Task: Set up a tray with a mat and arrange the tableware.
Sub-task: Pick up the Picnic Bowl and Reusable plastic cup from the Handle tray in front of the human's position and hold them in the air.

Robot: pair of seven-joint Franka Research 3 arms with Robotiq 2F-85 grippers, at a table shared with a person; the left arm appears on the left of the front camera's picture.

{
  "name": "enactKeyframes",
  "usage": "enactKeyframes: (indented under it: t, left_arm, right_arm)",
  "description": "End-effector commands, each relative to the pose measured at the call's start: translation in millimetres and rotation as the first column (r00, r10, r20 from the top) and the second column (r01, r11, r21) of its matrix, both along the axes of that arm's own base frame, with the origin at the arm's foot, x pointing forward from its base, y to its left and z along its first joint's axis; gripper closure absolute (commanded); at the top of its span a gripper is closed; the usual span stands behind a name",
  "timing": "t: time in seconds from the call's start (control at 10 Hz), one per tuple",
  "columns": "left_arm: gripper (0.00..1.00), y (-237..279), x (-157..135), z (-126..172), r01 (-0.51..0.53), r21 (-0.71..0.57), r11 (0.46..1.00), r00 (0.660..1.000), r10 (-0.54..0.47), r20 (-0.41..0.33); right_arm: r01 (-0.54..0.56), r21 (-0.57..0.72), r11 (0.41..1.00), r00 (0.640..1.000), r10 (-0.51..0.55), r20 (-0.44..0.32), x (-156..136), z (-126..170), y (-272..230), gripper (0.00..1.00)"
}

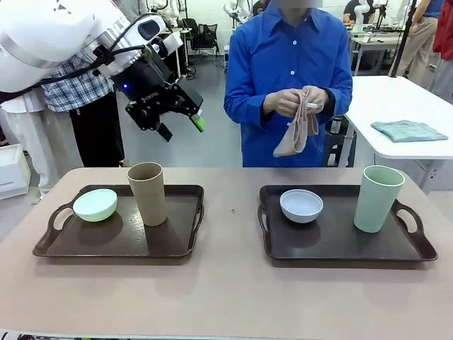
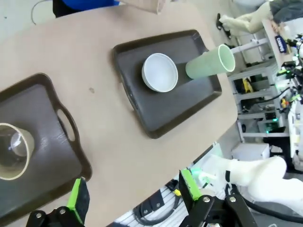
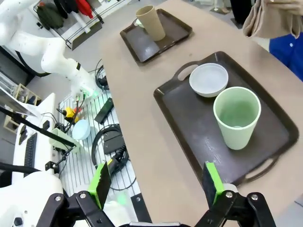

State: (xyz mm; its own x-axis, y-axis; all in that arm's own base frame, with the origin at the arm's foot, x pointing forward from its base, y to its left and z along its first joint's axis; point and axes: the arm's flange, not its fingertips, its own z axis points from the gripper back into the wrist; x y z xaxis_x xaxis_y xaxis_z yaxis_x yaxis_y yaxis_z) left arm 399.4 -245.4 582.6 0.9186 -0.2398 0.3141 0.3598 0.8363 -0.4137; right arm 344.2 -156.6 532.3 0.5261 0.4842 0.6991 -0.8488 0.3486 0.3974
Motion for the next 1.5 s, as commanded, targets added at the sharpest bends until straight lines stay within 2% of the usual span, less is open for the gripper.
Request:
enactKeyframes:
  t: [0.0,0.4,0.5,0.6,0.7,0.9,1.1,1.3,1.4]
  left_arm:
    - [0.00,18,-11,8,-0.032,0.007,0.999,0.999,0.032,0.033]
    - [0.00,17,-4,12,-0.022,-0.013,1.000,0.999,0.022,0.023]
    - [0.00,-5,13,22,-0.001,0.025,1.000,1.000,0.001,0.023]
    - [0.00,-37,31,29,0.007,0.088,0.996,1.000,-0.008,0.022]
    - [0.00,-71,43,35,0.018,0.152,0.988,1.000,-0.019,0.009]
    - [0.00,-128,68,33,0.067,0.222,0.973,0.998,-0.066,-0.013]
    - [0.00,-174,92,18,0.100,0.286,0.953,0.995,-0.090,-0.048]
    - [0.00,-206,114,-2,0.097,0.348,0.932,0.994,-0.076,-0.074]
    - [0.00,-222,129,-15,0.090,0.383,0.920,0.995,-0.062,-0.084]
  right_arm:
    - [0.004,-0.004,1.000,1.000,-0.004,-0.013,-4,5,2,0.00]
    - [0.000,0.000,1.000,1.000,0.000,0.003,-1,2,0,0.00]
    - [-0.181,-0.079,0.980,0.975,0.189,0.116,26,-5,0,0.00]
    - [-0.279,-0.093,0.956,0.918,0.294,0.267,50,-10,-1,0.00]
    - [-0.316,-0.109,0.943,0.877,0.334,0.347,67,-17,-4,0.00]
    - [-0.316,-0.170,0.933,0.828,0.359,0.430,93,-33,-13,0.00]
    - [-0.223,-0.179,0.958,0.877,0.278,0.391,117,-51,-16,0.00]
    - [-0.181,-0.193,0.964,0.896,0.242,0.371,125,-68,-5,0.00]
    - [-0.105,-0.172,0.980,0.916,0.162,0.367,133,-73,1,0.00]
